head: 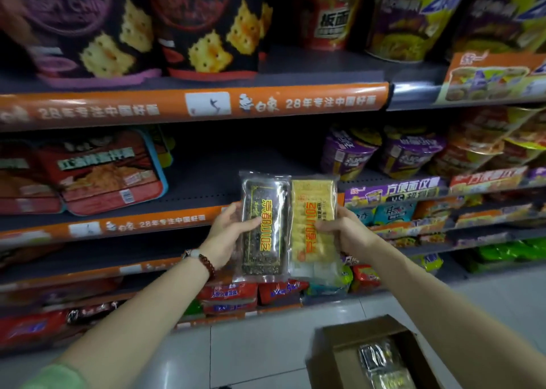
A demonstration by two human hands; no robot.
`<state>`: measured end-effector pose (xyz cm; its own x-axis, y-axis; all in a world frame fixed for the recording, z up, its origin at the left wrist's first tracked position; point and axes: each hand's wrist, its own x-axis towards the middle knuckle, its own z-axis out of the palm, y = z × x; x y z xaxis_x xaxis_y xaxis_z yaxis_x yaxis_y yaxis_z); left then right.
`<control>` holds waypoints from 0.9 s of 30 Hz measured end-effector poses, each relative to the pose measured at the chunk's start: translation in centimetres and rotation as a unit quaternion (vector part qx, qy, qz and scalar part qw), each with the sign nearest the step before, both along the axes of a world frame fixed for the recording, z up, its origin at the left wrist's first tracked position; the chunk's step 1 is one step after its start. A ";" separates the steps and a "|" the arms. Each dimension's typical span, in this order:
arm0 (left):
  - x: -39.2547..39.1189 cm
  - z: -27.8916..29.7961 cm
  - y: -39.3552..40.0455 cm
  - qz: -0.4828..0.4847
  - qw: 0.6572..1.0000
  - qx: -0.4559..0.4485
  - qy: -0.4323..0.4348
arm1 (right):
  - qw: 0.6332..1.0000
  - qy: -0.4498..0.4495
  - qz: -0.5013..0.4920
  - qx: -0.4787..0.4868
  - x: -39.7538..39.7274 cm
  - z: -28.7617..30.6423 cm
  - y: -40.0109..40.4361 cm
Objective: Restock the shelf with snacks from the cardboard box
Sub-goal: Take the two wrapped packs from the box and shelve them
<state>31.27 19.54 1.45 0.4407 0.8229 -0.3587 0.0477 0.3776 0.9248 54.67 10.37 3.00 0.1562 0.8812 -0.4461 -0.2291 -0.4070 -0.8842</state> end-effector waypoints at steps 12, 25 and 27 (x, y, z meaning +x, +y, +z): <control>-3.1 2.8 9.7 0.136 0.985 0.081 0.067 | 0.993 -0.075 -0.087 0.023 -3.2 2.8 8.6; -1.9 2.3 13.1 0.032 0.988 0.017 0.147 | 0.984 -0.119 -0.108 -0.082 -2.2 1.1 14.3; -2.0 2.5 12.8 0.020 0.988 0.018 0.150 | 0.988 -0.114 -0.059 -0.088 -1.3 0.7 14.3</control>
<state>29.28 32.36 4.00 0.2861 0.8523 -0.4378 0.3072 0.3512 0.8845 53.42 24.66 3.75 0.3684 0.7621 -0.5325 -0.0869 -0.5420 -0.8359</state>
